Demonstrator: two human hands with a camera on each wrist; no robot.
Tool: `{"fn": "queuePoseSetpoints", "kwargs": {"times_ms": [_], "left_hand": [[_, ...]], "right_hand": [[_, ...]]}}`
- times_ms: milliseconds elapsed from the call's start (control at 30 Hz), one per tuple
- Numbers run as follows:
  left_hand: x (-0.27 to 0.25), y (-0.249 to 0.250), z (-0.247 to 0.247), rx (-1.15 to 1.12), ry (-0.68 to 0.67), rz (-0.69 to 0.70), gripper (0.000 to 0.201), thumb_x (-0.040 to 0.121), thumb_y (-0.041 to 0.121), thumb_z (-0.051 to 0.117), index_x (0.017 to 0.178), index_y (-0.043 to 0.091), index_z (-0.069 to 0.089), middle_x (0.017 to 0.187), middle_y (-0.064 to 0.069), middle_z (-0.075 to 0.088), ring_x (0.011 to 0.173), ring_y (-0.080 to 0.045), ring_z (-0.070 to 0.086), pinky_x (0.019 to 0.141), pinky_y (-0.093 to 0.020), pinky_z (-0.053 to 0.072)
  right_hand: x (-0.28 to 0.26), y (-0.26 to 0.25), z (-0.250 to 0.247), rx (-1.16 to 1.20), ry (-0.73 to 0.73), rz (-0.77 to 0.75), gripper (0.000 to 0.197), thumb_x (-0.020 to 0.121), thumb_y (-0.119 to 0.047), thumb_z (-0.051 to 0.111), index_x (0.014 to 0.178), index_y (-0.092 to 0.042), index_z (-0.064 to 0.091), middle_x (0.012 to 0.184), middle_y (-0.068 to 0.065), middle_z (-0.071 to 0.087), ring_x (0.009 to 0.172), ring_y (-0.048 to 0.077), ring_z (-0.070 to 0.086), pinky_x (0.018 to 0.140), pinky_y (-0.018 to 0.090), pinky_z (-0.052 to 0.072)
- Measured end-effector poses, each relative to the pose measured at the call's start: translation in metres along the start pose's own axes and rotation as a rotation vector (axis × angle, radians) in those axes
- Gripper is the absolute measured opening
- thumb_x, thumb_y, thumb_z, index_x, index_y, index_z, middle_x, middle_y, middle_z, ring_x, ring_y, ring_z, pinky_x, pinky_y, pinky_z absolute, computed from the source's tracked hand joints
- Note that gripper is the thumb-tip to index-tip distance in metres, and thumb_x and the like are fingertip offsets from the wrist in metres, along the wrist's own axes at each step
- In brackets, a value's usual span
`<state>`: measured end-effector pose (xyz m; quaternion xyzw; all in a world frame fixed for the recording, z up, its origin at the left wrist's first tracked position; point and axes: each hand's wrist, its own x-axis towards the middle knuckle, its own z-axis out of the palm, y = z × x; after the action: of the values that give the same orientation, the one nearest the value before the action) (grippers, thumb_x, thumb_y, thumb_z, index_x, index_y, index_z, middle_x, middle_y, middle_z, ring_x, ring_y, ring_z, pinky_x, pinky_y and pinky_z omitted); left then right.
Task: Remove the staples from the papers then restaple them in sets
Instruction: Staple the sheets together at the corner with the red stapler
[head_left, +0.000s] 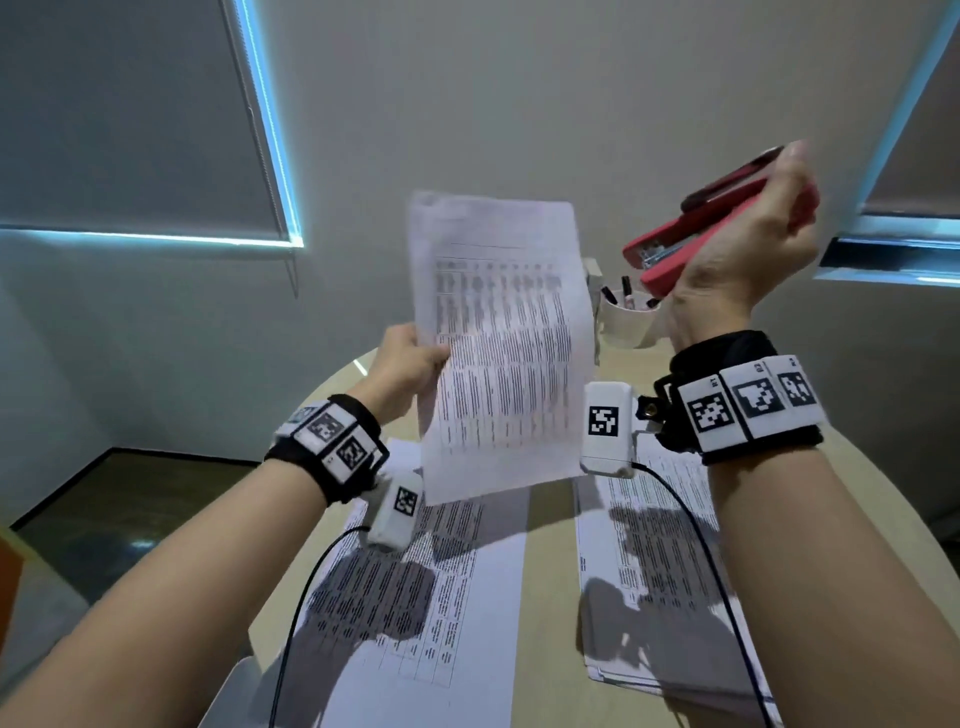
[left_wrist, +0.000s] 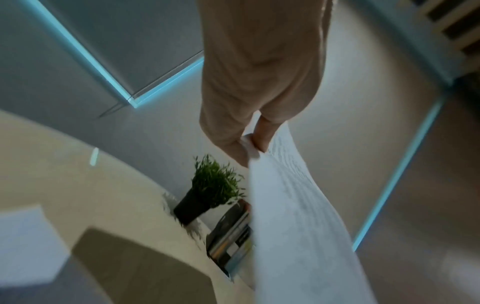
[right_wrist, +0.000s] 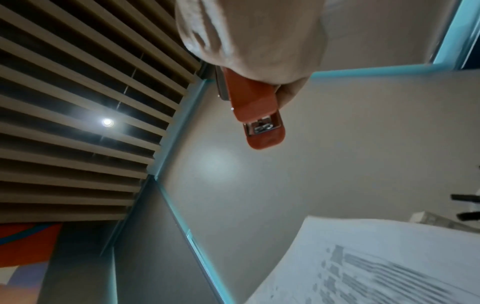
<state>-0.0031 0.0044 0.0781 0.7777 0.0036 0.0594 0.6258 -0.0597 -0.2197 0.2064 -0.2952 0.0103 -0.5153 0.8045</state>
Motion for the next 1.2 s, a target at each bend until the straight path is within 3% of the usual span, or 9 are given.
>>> {"fn": "queuePoseSetpoints", "kwargs": {"times_ms": [300,367,500,600,733,800,867,1000,1200], "left_hand": [[-0.009,-0.054,0.120,-0.005,-0.369,-0.352,0.024,0.091,0.008,0.059,0.115,0.000,0.061,0.112,-0.023,0.067,0.070,-0.026,0.067,0.066,-0.035,0.056],[-0.024,-0.070,0.157,0.060,-0.425,-0.382,0.027,0.089,0.007,0.062,0.114,-0.002,0.062,0.112,-0.022,0.067,0.089,-0.033,0.070,0.084,-0.051,0.055],[-0.050,-0.087,0.200,0.150,-0.450,-0.382,0.010,0.090,-0.002,0.054,0.100,-0.001,0.056,0.089,-0.016,0.061,0.071,-0.025,0.060,0.062,-0.030,0.050],[-0.059,-0.091,0.211,0.195,-0.446,-0.391,0.008,0.087,-0.002,0.058,0.085,0.002,0.052,0.087,-0.016,0.058,0.080,-0.028,0.057,0.065,-0.032,0.046],[-0.058,-0.074,0.196,0.551,-0.503,-0.219,0.023,0.083,0.008,0.066,0.073,0.010,0.045,0.079,-0.007,0.051,0.079,-0.024,0.053,0.063,-0.029,0.043],[-0.058,-0.065,0.183,0.779,-0.583,-0.116,0.019,0.084,0.011,0.068,0.091,0.002,0.054,0.078,-0.006,0.049,0.081,-0.024,0.053,0.065,-0.030,0.043],[-0.051,-0.060,0.164,0.908,-0.616,-0.083,0.049,0.085,0.019,0.070,0.120,-0.004,0.046,0.090,-0.011,0.056,0.087,-0.027,0.057,0.063,-0.030,0.046],[-0.016,-0.060,0.095,0.936,-0.456,-0.171,0.078,0.084,0.028,0.072,0.139,-0.001,0.023,0.125,-0.018,0.054,0.109,-0.033,0.058,0.070,-0.035,0.051],[0.014,-0.091,-0.018,1.077,-0.148,-0.376,0.089,0.069,0.040,0.083,0.134,0.001,0.035,0.130,-0.018,0.053,0.119,-0.034,0.052,0.095,-0.040,0.048]], "right_hand": [[0.036,-0.014,-0.050,-0.055,0.078,-0.053,0.024,0.098,-0.013,0.058,0.075,-0.007,0.056,0.066,0.003,0.057,0.052,0.011,0.061,0.052,0.026,0.052],[0.043,-0.015,-0.061,-0.083,0.094,-0.069,0.026,0.098,-0.011,0.058,0.072,-0.008,0.055,0.061,0.000,0.057,0.048,0.007,0.059,0.050,0.022,0.048],[0.058,-0.013,-0.086,-0.152,0.120,-0.099,0.029,0.097,-0.012,0.059,0.069,-0.009,0.056,0.059,0.001,0.060,0.051,0.012,0.059,0.053,0.026,0.049],[0.064,-0.005,-0.104,-0.199,0.129,-0.095,0.027,0.095,-0.017,0.060,0.069,-0.011,0.057,0.068,0.011,0.061,0.056,0.019,0.060,0.056,0.031,0.052],[0.061,0.015,-0.128,-0.344,0.201,0.046,0.024,0.095,-0.026,0.061,0.076,-0.013,0.057,0.075,0.006,0.062,0.064,0.020,0.064,0.060,0.035,0.057],[0.054,0.032,-0.146,-0.413,0.252,0.197,0.023,0.095,-0.032,0.060,0.080,-0.014,0.056,0.073,0.004,0.064,0.062,0.019,0.066,0.063,0.036,0.058],[0.046,0.053,-0.166,-0.482,0.285,0.366,0.025,0.094,-0.037,0.058,0.085,-0.013,0.059,0.073,0.007,0.069,0.057,0.019,0.067,0.064,0.039,0.059],[0.034,0.094,-0.210,-0.571,0.344,0.758,0.034,0.088,-0.041,0.059,0.100,-0.009,0.061,0.089,0.014,0.071,0.069,0.028,0.067,0.069,0.041,0.057],[0.021,0.131,-0.251,-0.668,0.213,1.108,0.032,0.082,-0.036,0.060,0.101,-0.011,0.058,0.075,0.012,0.066,0.063,0.028,0.066,0.055,0.048,0.055]]}}
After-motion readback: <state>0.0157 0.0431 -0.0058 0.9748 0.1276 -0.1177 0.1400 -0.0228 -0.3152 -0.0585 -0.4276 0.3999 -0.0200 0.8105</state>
